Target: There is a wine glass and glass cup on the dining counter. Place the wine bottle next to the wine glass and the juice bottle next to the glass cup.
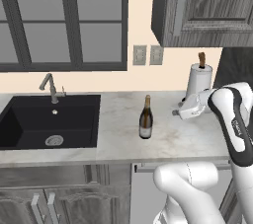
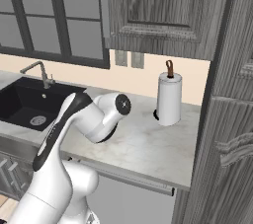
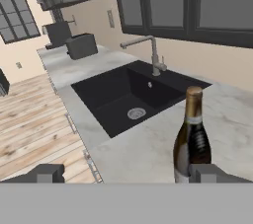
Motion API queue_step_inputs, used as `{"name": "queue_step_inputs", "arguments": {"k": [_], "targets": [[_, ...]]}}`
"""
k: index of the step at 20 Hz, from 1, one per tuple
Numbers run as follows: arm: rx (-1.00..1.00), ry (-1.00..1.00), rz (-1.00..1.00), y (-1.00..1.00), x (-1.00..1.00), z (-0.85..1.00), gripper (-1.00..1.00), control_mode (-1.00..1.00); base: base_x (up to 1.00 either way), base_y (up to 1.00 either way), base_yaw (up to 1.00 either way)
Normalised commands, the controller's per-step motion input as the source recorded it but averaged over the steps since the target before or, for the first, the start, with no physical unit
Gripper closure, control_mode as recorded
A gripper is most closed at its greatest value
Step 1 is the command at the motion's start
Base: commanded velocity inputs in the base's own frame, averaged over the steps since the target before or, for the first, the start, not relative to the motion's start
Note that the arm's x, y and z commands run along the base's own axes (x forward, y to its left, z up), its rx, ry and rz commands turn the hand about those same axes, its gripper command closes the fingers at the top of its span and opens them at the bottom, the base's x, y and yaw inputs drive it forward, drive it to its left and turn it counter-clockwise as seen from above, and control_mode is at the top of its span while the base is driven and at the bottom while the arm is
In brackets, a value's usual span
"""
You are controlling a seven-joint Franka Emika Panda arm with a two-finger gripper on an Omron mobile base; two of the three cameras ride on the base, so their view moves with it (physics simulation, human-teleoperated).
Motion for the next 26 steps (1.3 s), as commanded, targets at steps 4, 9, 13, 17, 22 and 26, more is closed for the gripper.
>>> {"name": "queue_step_inputs", "arguments": {"k": [4,9,13,17,22,26], "targets": [[0.00,-0.07,0.27,0.00,0.02,-0.07,-1.00,-1.00,0.00,0.00,0.00],[0.00,-0.07,0.18,0.01,0.12,-0.07,-1.00,-1.00,0.00,0.00,0.00],[0.00,-0.12,0.05,0.08,0.08,-0.05,-1.00,-1.00,0.00,0.00,0.00],[0.02,-0.09,0.00,0.11,0.12,-0.05,-1.00,-1.00,0.00,0.00,0.00],[0.05,-0.03,0.00,0.12,0.14,-0.06,-1.00,-1.00,0.00,0.00,0.00],[0.06,0.00,0.00,0.14,0.14,-0.12,-1.00,-1.00,0.00,0.00,0.00]]}}
